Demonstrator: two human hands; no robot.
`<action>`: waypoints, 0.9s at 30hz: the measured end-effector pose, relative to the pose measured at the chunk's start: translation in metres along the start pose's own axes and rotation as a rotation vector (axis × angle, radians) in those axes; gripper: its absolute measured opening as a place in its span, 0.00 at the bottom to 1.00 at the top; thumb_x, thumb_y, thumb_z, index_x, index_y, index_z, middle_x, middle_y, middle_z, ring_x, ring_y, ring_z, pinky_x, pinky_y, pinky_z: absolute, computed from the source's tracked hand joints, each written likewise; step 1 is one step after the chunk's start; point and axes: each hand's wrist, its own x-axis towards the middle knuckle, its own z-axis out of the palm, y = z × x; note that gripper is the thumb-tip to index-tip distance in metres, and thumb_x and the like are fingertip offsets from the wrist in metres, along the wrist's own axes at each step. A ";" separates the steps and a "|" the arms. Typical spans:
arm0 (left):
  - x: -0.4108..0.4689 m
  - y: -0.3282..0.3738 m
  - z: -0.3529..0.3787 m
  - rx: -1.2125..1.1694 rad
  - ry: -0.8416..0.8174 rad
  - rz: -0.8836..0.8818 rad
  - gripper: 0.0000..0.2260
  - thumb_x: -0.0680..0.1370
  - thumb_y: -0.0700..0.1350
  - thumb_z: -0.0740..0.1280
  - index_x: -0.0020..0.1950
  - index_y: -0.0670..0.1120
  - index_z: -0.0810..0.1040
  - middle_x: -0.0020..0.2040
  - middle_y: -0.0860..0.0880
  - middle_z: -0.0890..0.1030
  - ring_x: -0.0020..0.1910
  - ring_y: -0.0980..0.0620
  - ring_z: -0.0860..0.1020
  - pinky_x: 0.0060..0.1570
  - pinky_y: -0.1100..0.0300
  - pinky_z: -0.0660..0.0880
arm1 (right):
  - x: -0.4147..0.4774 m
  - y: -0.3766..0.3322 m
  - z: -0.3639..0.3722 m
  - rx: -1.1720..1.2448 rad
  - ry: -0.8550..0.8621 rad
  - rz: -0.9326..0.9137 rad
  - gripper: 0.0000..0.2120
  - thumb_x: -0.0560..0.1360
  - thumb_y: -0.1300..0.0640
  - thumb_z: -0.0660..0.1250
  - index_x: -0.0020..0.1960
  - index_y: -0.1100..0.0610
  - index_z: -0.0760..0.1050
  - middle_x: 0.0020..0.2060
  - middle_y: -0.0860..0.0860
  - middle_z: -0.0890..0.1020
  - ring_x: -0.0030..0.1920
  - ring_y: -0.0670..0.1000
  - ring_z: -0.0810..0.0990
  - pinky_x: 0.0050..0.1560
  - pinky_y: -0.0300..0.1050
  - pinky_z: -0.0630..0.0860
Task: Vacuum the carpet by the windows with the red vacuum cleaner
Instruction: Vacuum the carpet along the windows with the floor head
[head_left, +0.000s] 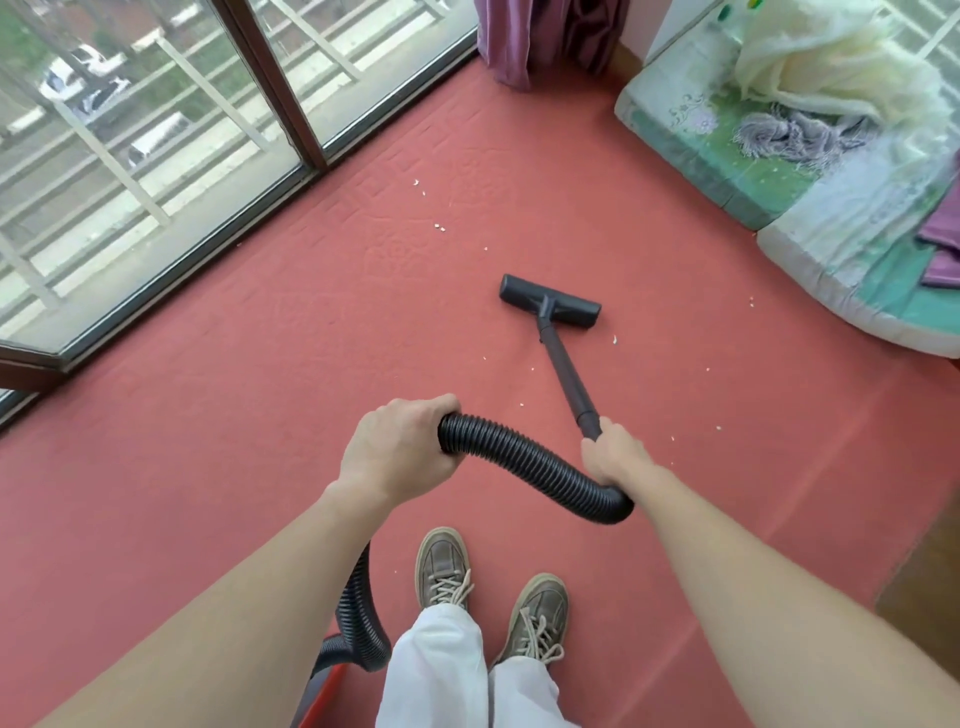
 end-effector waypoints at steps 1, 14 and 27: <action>-0.003 0.000 -0.001 0.006 -0.018 0.010 0.05 0.71 0.50 0.68 0.43 0.52 0.73 0.32 0.53 0.77 0.33 0.46 0.76 0.33 0.55 0.72 | -0.012 0.005 0.007 0.008 -0.018 -0.002 0.17 0.80 0.53 0.57 0.68 0.54 0.66 0.59 0.59 0.77 0.54 0.60 0.76 0.53 0.46 0.69; -0.082 0.011 0.011 0.012 -0.069 -0.005 0.06 0.68 0.49 0.66 0.39 0.50 0.70 0.29 0.53 0.74 0.33 0.45 0.75 0.31 0.56 0.68 | -0.088 0.049 0.082 0.071 -0.138 -0.010 0.17 0.79 0.55 0.57 0.68 0.53 0.66 0.54 0.57 0.79 0.50 0.59 0.76 0.50 0.46 0.71; -0.178 0.038 0.045 0.018 -0.105 0.056 0.05 0.69 0.48 0.68 0.40 0.49 0.72 0.30 0.52 0.75 0.33 0.46 0.74 0.32 0.54 0.72 | -0.156 0.118 0.172 0.136 -0.192 0.004 0.20 0.78 0.50 0.58 0.69 0.50 0.65 0.57 0.56 0.80 0.56 0.59 0.78 0.60 0.53 0.74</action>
